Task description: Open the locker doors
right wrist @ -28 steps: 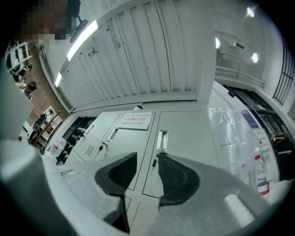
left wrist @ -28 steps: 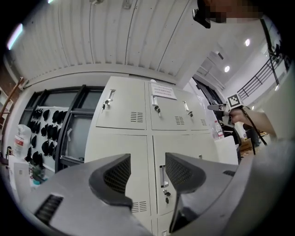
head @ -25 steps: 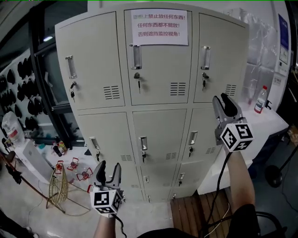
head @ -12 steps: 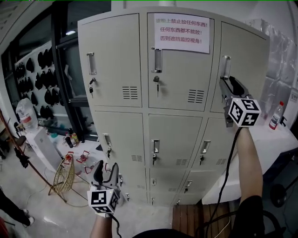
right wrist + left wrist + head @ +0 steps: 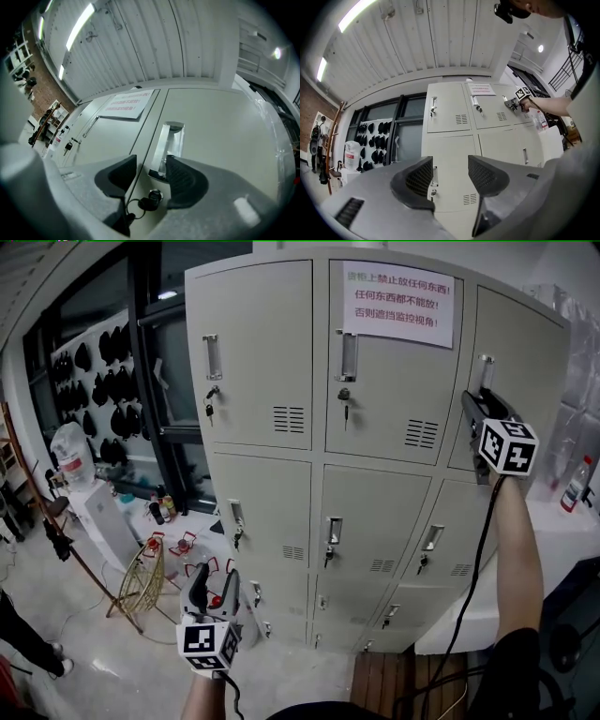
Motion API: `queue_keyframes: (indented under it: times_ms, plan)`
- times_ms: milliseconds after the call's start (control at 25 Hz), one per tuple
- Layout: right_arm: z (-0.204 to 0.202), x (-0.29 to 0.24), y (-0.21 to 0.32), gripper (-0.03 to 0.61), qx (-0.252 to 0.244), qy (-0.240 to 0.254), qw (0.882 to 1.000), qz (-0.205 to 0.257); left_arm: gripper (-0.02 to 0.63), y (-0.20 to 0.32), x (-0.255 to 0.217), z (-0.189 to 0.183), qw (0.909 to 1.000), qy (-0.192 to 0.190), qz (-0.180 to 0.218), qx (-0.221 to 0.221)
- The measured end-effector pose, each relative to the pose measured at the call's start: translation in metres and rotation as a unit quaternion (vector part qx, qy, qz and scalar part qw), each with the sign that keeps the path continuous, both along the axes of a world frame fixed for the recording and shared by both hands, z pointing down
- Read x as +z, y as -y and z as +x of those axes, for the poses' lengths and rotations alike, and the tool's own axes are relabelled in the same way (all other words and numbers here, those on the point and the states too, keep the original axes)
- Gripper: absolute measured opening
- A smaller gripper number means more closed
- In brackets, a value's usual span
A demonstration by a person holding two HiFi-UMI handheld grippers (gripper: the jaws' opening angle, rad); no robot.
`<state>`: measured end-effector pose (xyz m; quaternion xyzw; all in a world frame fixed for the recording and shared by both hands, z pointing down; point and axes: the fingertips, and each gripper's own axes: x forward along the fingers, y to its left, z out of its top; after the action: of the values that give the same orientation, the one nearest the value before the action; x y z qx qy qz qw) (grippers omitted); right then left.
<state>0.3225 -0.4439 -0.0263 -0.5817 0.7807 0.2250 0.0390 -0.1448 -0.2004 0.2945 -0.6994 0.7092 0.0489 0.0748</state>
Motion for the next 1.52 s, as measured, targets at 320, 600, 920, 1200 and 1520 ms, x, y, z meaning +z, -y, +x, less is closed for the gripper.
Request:
queue_keyframes:
  times_ms: [320, 600, 920, 1200, 1520]
  plan:
    - [-0.006, -0.004, 0.005, 0.186, -0.028, 0.007, 0.999, -0.034, 0.233, -0.003, 0.014, -0.001, 0.9999, -0.003, -0.012, 0.004]
    - [-0.006, -0.005, -0.021, 0.184, -0.056, 0.016, 0.998, -0.028, 0.233, 0.0, 0.02, 0.005, 0.9997, -0.005, -0.015, 0.018]
    - [0.005, -0.006, -0.076, 0.186, -0.061, -0.005, 0.998, -0.003, 0.233, 0.023, 0.03, 0.048, 0.997, -0.008, -0.022, 0.073]
    - [0.035, -0.008, -0.128, 0.173, -0.036, -0.049, 0.998, 0.014, 0.233, 0.043, 0.034, 0.107, 0.989, -0.009, -0.028, 0.145]
    - [0.071, -0.009, -0.175, 0.156, -0.094, -0.021, 0.995, 0.02, 0.233, 0.053, 0.041, 0.15, 0.9811, -0.013, -0.037, 0.189]
